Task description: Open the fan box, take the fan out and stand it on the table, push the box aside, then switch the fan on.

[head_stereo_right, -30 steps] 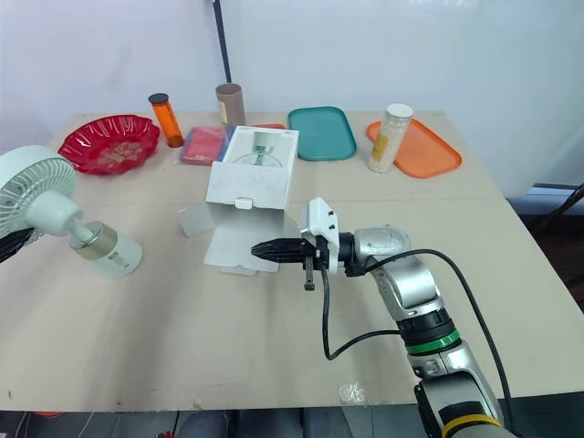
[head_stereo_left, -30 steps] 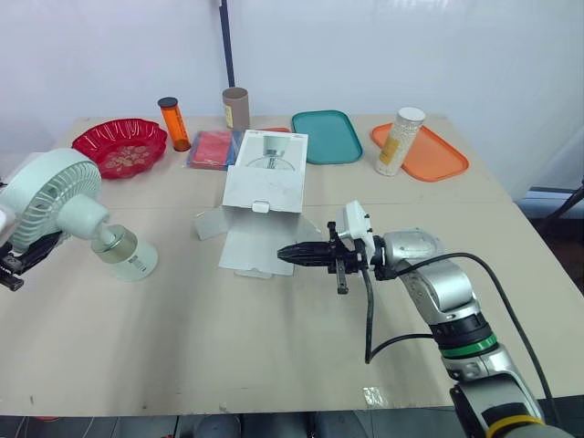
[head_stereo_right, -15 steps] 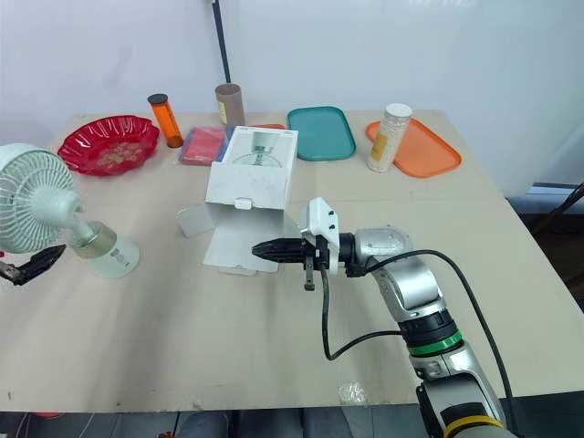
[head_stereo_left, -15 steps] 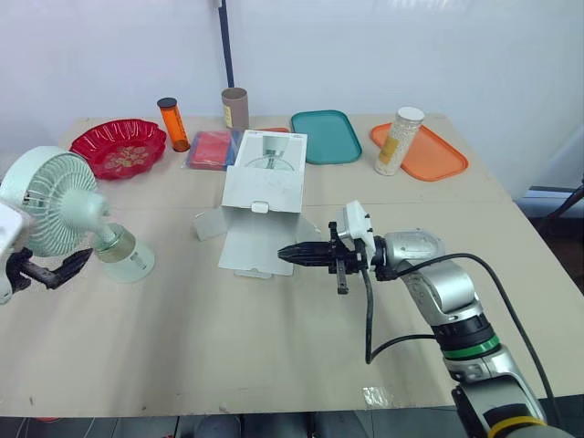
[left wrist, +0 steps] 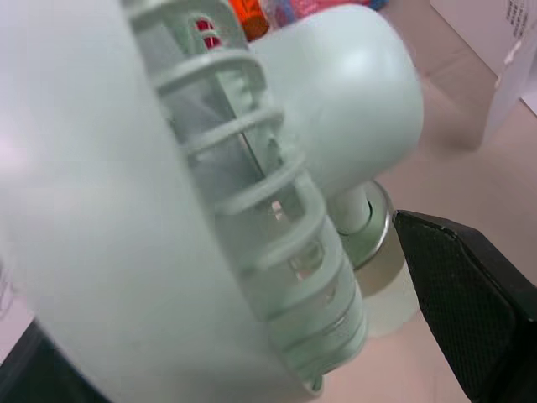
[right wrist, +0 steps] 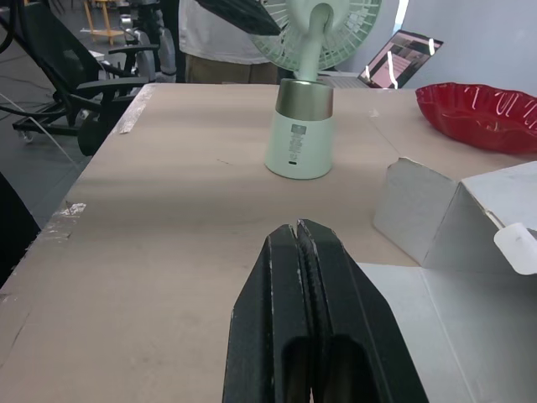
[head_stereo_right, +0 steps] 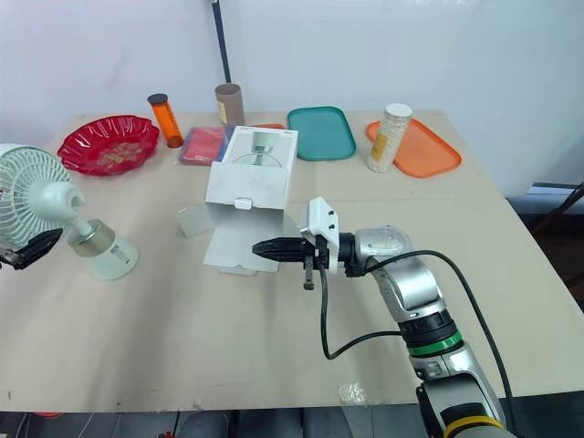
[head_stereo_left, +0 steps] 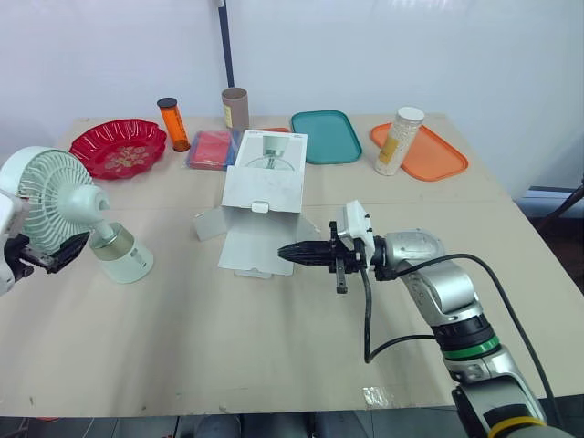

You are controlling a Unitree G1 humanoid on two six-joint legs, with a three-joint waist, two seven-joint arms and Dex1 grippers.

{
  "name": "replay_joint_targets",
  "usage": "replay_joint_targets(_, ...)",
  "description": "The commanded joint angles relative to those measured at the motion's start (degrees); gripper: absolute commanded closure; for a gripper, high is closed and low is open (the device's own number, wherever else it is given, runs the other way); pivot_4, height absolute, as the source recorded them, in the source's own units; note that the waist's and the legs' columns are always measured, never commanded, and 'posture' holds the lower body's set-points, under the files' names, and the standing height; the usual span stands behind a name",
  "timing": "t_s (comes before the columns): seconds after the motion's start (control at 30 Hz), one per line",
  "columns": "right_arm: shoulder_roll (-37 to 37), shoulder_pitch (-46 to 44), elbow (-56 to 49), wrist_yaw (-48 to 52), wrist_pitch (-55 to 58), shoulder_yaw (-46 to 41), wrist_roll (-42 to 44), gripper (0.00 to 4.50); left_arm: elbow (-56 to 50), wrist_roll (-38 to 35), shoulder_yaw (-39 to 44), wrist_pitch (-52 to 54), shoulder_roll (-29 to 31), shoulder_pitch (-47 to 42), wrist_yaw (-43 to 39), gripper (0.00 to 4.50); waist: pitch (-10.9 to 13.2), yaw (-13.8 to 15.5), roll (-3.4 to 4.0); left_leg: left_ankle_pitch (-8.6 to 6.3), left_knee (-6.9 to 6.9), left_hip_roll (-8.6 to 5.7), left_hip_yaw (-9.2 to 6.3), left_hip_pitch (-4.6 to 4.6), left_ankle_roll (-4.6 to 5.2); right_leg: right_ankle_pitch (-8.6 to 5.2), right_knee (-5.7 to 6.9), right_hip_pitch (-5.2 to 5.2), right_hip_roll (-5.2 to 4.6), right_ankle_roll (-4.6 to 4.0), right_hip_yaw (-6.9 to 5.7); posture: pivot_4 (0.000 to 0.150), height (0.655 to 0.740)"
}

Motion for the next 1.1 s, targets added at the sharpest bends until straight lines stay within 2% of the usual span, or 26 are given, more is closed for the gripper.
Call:
replay_joint_targets(0.03,0.19,-0.84,-0.48,0.56,-1.46,-0.13,-0.32,4.5,-1.57,0.0,5.0,-0.4,0.64,-2.54,1.97,0.06,0.01,0.0,-0.02,0.0,0.0,0.0,0.0,0.0,0.0,0.0,0.0,0.0,0.0,0.0,0.0,0.15,0.74)
replay_joint_targets(0.33,1.05,-2.21,1.43,1.69,-2.39,0.08,-0.72,4.5,-4.16,-0.22,9.75,2.62,0.91,-2.98,3.07,0.06,0.01,-0.02,-0.02,0.0,0.0,0.01,-0.01,0.0,-0.01,0.0,0.0,-0.01,0.01,0.0,-0.01,0.15,0.74)
replay_joint_targets(0.57,1.49,-3.1,2.37,2.27,-2.55,0.03,-0.73,4.5,-6.23,-7.46,13.59,4.88,-1.29,-7.88,3.65,0.06,0.01,-0.02,-0.03,0.01,0.0,0.01,-0.01,-0.01,-0.02,0.0,0.0,0.0,0.0,0.0,-0.01,0.15,0.74)
replay_joint_targets(0.8,0.89,-3.01,1.74,2.52,-1.94,-0.33,-0.53,4.5,-7.56,-11.91,13.84,4.47,-3.26,-9.99,5.64,0.06,0.01,-0.02,-0.03,0.01,0.0,0.01,-0.01,-0.01,-0.03,0.0,0.0,-0.01,0.01,0.0,-0.01,0.15,0.74)
replay_joint_targets(0.9,0.58,-3.14,1.37,2.41,-1.41,-0.75,-0.25,4.5,-7.35,-16.27,13.67,3.84,-4.0,-12.7,5.9,0.06,0.0,-0.01,-0.04,0.02,0.0,0.01,-0.01,0.0,-0.04,0.01,0.0,-0.01,0.01,-0.01,-0.01,0.15,0.74)
replay_joint_targets(1.1,0.25,-3.07,0.51,1.33,-0.27,-1.44,-0.03,4.5,-8.93,-23.23,7.27,3.03,-5.26,-15.63,6.58,0.06,-0.01,-0.01,-0.06,0.03,0.01,-0.01,-0.02,-0.01,-0.05,0.01,0.0,0.01,-0.01,0.0,-0.01,0.15,0.74)
